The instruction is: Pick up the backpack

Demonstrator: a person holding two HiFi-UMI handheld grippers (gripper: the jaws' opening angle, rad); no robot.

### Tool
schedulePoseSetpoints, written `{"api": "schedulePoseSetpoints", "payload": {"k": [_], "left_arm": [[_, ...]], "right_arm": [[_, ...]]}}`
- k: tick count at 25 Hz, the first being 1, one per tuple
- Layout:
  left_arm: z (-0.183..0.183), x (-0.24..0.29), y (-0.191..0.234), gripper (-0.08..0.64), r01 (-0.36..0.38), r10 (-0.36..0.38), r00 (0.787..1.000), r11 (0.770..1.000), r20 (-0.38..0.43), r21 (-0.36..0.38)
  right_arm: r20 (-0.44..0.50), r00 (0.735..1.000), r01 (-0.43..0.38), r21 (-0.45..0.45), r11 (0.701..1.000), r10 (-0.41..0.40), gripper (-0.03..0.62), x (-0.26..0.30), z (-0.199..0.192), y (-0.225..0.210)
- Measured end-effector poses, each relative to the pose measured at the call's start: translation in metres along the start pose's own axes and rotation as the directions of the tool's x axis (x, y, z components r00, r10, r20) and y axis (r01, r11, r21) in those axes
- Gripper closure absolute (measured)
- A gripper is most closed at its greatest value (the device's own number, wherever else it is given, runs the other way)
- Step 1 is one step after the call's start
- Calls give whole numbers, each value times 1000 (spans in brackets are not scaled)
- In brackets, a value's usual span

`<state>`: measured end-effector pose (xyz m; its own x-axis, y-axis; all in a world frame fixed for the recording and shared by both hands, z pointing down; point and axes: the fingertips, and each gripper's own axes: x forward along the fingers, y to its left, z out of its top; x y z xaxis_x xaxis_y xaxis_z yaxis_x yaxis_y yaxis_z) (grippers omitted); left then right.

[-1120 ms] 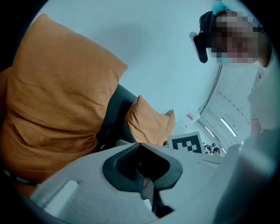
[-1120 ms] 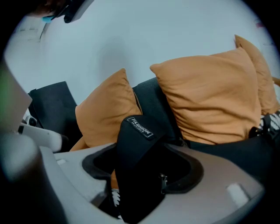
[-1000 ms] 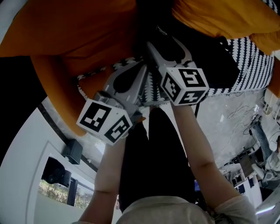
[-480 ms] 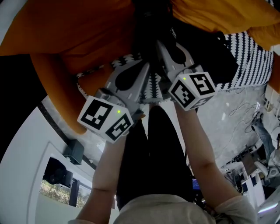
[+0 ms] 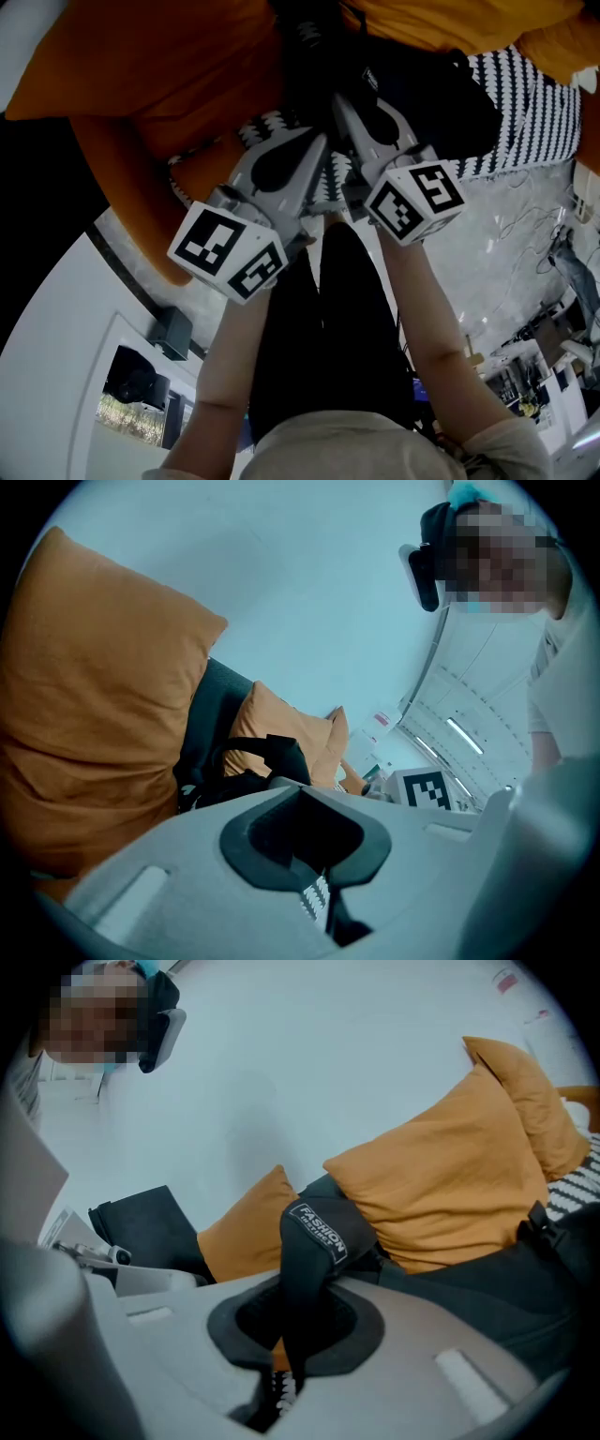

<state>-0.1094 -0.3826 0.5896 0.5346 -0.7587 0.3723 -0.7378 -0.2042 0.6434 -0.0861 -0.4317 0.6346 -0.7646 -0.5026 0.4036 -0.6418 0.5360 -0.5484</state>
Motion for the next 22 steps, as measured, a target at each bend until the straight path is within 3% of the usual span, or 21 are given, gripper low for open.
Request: {"api": "schedulePoseSetpoints", "payload": {"k": [7,14,19,22], "left_arm": [[-6,-17,-30,554,43,-42,999,998,-22,43],[12,-39,-71,554,92,-91,996,991,-15,93],[12,-35,-107,554,147,-139,988,978,-67,147],[9,-32,-127,554,144,-132,987,980,-93,136]], "right_arm": [[49,999,25,-10,1000,-24,572,-45,11,16],[95,995,28,20,999,-30,572,-91,35,43],[133,990,43,41,998,-48,572,-127,57,43],[144,987,66,57,996,-74,572,-154,71,36]]}}
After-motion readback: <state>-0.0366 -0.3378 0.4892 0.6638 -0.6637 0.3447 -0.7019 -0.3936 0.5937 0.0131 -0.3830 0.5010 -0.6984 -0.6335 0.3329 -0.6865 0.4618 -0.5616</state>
